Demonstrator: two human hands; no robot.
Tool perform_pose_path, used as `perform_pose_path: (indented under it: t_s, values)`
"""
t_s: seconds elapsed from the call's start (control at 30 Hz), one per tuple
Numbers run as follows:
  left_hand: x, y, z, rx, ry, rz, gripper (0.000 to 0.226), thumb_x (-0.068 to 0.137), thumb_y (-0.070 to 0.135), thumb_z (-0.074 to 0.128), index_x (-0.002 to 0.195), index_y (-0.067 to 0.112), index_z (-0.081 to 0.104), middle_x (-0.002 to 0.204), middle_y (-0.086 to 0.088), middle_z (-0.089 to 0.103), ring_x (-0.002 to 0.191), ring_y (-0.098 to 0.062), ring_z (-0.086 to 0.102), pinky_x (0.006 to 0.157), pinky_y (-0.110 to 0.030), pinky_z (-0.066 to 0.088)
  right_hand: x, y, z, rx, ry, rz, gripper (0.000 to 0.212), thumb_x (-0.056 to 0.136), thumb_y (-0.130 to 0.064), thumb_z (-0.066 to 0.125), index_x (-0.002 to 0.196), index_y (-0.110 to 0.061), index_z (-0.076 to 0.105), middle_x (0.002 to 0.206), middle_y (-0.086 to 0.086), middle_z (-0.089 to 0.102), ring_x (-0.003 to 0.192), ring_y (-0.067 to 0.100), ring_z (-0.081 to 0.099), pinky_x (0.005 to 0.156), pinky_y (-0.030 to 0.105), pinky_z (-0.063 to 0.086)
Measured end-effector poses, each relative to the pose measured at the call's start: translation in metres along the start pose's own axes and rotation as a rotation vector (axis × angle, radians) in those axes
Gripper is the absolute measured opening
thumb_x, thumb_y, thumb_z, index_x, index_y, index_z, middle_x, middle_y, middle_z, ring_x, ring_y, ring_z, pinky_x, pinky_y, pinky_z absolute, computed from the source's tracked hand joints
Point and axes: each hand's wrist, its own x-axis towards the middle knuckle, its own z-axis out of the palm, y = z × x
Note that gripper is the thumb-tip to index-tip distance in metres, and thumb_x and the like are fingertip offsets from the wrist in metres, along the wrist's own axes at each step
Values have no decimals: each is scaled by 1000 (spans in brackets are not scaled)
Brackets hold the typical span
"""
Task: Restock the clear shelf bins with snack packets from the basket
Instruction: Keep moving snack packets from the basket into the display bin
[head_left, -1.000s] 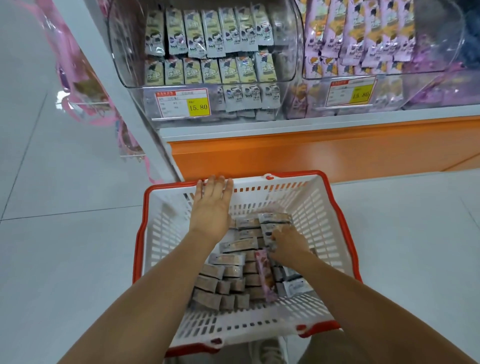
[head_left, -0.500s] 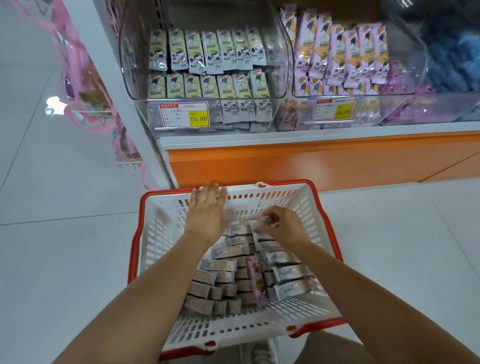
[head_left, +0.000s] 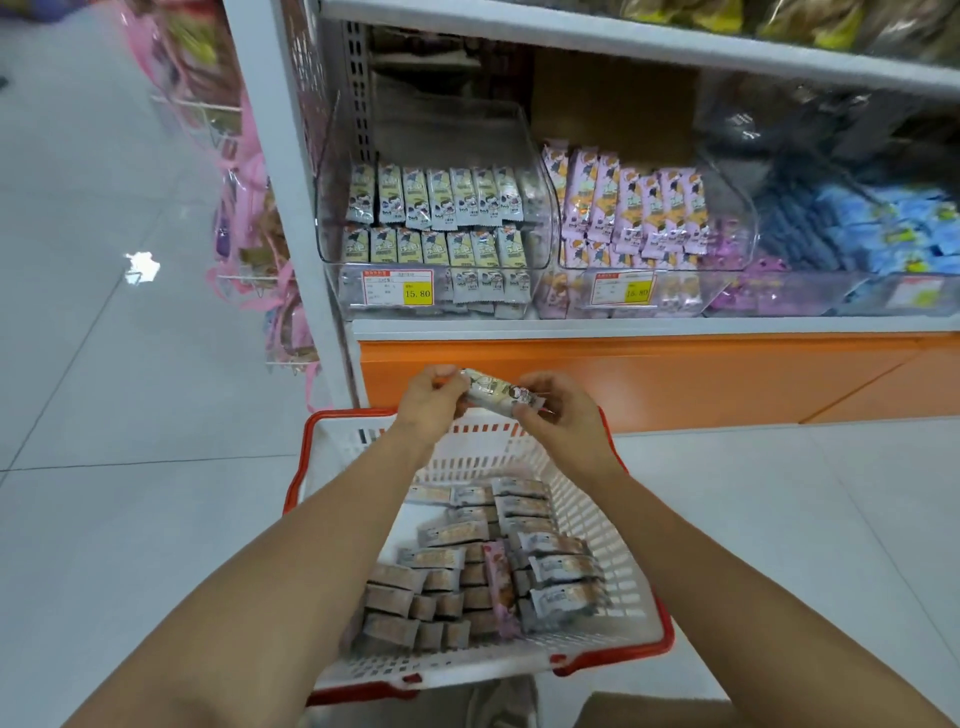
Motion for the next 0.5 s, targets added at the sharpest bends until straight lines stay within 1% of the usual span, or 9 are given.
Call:
perform_pose_path:
  t_s: [0.07, 0.13, 0.2, 0.23, 0.3, 0.37, 0.43, 0.47, 0.5]
  values:
    - [-8, 14, 0, -16, 22, 34, 9, 99, 12, 55, 107, 9, 59, 81, -3, 61, 66, -12, 55, 67, -25, 48, -3, -12, -4, -51, -46, -61, 22, 87, -9, 71, 107, -11, 62, 101, 0, 67, 79, 8, 62, 64, 21, 51]
    - [-14, 27, -2, -31, 44, 72, 4, 97, 12, 59, 98, 10, 62, 83, -7, 62, 67, -14, 55, 68, -26, 50, -3, -22, -7, -86, -54, -90, 22, 86, -12, 73, 104, -19, 63, 104, 2, 68, 82, 16, 65, 64, 27, 54]
    - [-19, 40, -6, 23, 88, 126, 13, 95, 18, 61, 105, 10, 62, 90, -9, 63, 72, -18, 57, 77, -35, 53, 0, -35, -7, -102, -28, -116, 22, 86, -15, 73, 101, -27, 64, 101, 2, 68, 84, 24, 67, 67, 39, 58]
    - [-20, 46, -9, 97, 118, 190, 17, 96, 21, 60, 109, 11, 62, 93, -8, 64, 76, -19, 57, 79, -38, 53, 2, -41, -6, -105, -5, -136, 20, 86, -16, 73, 101, -27, 65, 98, 2, 68, 84, 22, 67, 68, 40, 58]
    - [-26, 62, -16, 305, 204, 394, 20, 99, 23, 53, 115, 15, 60, 101, -3, 59, 84, -17, 56, 77, -31, 45, 8, -59, -6, -118, 85, -203, 17, 85, -17, 74, 99, -24, 66, 96, -2, 68, 84, 9, 63, 71, 27, 55]
    - [-30, 75, -26, 547, 326, 638, 26, 98, 20, 50, 121, 15, 59, 114, -3, 53, 97, -16, 54, 84, -27, 39, 17, -78, -7, -123, 184, -245, 16, 85, -19, 74, 99, -23, 66, 94, -8, 67, 79, -2, 59, 69, 16, 49]
    - [-24, 82, -37, 787, 397, 825, 36, 93, 16, 53, 128, 13, 56, 127, -7, 51, 119, -24, 48, 101, -36, 36, 29, -93, -7, -115, 256, -251, 16, 86, -19, 73, 100, -21, 66, 90, -10, 63, 77, -2, 55, 66, 13, 46]
    - [-19, 84, -43, 924, 383, 840, 44, 91, 17, 54, 135, 14, 51, 138, -8, 48, 131, -27, 40, 111, -42, 29, 35, -97, -7, -127, 283, -253, 16, 86, -19, 73, 100, -19, 66, 87, -11, 61, 77, 0, 53, 64, 13, 45]
    - [-14, 84, -48, 1057, 344, 814, 53, 92, 20, 54, 143, 16, 43, 149, -7, 39, 141, -28, 29, 119, -46, 17, 42, -102, -6, -142, 307, -254, 15, 86, -19, 73, 100, -17, 65, 84, -11, 58, 75, 2, 52, 61, 14, 44]
